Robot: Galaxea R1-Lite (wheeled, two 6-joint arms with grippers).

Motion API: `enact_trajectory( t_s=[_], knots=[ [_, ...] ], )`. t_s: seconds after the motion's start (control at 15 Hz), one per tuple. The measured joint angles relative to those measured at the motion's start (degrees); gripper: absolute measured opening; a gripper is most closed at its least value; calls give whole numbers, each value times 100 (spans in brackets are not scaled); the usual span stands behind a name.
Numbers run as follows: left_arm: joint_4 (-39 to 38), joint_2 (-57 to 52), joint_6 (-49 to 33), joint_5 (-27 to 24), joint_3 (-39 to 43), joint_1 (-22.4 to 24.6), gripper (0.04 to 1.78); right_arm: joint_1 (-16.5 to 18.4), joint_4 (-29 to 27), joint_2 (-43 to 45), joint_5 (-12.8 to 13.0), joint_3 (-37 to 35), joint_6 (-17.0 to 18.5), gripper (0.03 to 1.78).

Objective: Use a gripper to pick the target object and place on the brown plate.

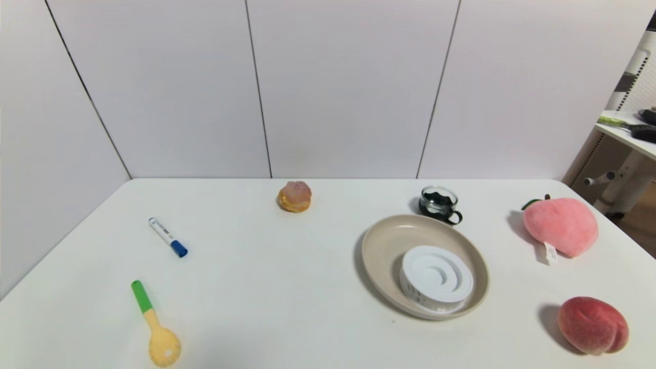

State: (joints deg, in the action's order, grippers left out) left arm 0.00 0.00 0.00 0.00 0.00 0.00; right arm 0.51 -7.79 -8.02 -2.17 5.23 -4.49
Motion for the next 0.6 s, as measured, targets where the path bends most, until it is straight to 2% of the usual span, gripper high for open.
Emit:
enact_trajectory(
  t_s=[0.27,0.6],
  knots=[
    [0,0,0,0,0,0,169,-22,104,660,157,-258,383,169],
    [0,0,0,0,0,0,169,-27,105,812,188,-278,416,169]
  ],
)
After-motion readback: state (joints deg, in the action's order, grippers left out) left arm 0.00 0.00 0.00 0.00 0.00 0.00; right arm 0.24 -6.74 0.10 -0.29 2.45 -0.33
